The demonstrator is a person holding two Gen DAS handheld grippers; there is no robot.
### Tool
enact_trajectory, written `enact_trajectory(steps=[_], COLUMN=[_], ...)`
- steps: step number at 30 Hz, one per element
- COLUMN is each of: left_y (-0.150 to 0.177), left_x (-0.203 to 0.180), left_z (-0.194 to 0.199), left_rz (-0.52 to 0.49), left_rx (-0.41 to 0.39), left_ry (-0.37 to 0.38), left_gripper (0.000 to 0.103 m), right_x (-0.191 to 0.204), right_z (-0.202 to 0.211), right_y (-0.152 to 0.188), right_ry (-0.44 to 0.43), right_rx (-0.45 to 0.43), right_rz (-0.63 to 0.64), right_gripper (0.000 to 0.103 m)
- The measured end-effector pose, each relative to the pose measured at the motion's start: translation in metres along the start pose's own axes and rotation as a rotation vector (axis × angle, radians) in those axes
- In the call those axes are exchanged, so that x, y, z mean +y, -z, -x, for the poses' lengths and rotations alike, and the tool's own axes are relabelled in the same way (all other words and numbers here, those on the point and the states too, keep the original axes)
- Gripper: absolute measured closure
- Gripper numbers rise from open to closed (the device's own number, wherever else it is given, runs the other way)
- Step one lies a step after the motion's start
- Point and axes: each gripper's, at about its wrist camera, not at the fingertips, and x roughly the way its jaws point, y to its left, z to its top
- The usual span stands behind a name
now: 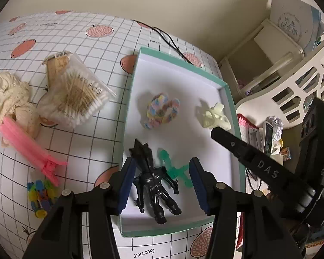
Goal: Organize objects
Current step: 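Open left tool to drop the black robot while right tool releases green toy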
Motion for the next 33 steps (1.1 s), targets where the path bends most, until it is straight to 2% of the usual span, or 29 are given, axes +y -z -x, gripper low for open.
enact_trajectory(steps=[4,6,13,15,17,19,21,25,32,33], left_y=[-0.003,-0.004,-0.01,-0.011,-0.013,-0.013,-0.014,-0.015,-0.017,-0.017], left_x=[0.002,0.003,0.013,0.015,0.017,0.02,0.024,0.032,0.041,0.042], left_z=[0.009,0.011,0.015,0.015,0.016,0.017,0.018,0.02,0.027,0.027], left_rz=[-0.015,-0.015,-0.002,0.006,0.012,0.021,0.03,0.047,0.059,0.059], left_rx=[-0.04,-0.055,-0.086,-0.095,-0.104,-0.113,-0.125,-0.144,-0.185,-0.19], left_ry=[-0.031,-0.046,-0.104,-0.116,-0.122,-0.133,-0.148,-0.173,-0.218,-0.224], left_gripper=[0.049,0.043,0.041,0.031,0.026,0.022,0.015,0.011,0.008,0.003], right_x=[0.0,0.0,0.002,0.002,0.001,0.001,0.002,0.002,0.003,0.003], right_z=[-0.001,-0.002,-0.006,-0.006,-0.007,-0.008,-0.008,-0.009,-0.008,-0.008], right_y=[0.0,0.0,0.001,0.001,0.001,0.001,0.002,0.003,0.003,0.003], right_ry=[0.003,0.009,0.047,0.052,0.056,0.06,0.064,0.064,0.061,0.059], right_rx=[0.004,0.009,0.021,0.021,0.023,0.024,0.021,0.019,0.01,0.008], right_rz=[0.005,0.006,0.021,0.023,0.023,0.024,0.03,0.029,0.033,0.035], right_gripper=[0.077,0.077,0.077,0.075,0.07,0.058,0.055,0.044,0.032,0.03])
